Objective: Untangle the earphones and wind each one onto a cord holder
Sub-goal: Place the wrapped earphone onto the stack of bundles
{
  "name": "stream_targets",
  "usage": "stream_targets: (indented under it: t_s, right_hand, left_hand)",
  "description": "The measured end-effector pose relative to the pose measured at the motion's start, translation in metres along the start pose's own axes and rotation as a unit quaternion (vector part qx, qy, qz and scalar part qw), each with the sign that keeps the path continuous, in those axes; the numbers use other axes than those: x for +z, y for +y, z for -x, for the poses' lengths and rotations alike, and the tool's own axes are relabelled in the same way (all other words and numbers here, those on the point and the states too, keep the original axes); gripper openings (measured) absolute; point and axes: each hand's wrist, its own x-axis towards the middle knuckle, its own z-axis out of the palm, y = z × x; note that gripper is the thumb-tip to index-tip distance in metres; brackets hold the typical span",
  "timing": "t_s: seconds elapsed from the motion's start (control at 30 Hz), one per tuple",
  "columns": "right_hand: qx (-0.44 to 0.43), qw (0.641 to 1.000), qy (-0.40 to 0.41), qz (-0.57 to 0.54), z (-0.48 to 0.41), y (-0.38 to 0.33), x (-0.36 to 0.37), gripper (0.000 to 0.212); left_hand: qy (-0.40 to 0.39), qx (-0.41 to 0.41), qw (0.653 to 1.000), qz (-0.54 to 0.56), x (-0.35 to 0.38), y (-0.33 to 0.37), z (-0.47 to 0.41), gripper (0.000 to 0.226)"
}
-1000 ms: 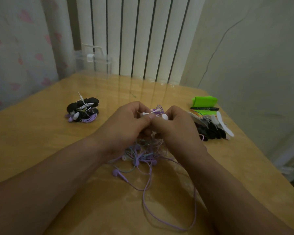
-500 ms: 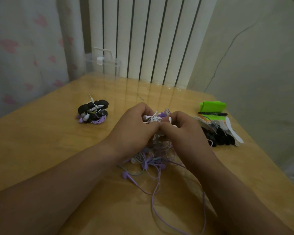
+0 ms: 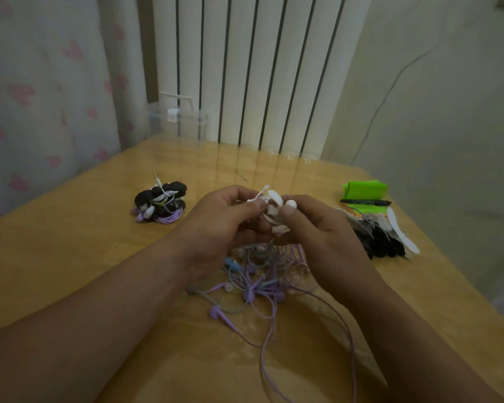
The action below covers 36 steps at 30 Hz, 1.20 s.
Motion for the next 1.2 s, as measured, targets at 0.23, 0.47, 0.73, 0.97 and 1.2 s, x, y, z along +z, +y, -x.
stream_targets:
  t_s: [0.23,0.47,0.73,0.97,1.2]
  right_hand:
    - [0.007,0.999,-0.044,-0.020,-0.002,-0.001,-0.011,0.020]
    - [-0.017,0.999,-0.040,0.001,-0.001,0.001,-0.006,0.016]
    - [-0.001,0.997,-0.078,0.013,-0.002,0.004,-0.006,0.016]
    - [0.007,0.995,-0.071,-0.064,-0.001,0.000,-0.012,0.018]
    - [0.019,0.997,-0.017,-0.079,-0.002,0.004,-0.004,0.024]
  left_hand:
    - [-0.016,-0.001,1.000,-0.014,-0.001,0.001,0.000,0.017]
    - [-0.035,-0.004,0.998,-0.058,-0.001,0.004,0.001,0.016]
    - [0.023,0.152,0.932,-0.329,-0.004,0.002,0.005,0.006]
    - [-0.016,0.171,0.949,-0.264,-0.004,0.006,0.006,0.004]
    - [-0.058,0.081,0.985,-0.141,0.000,0.005,0.007,0.027]
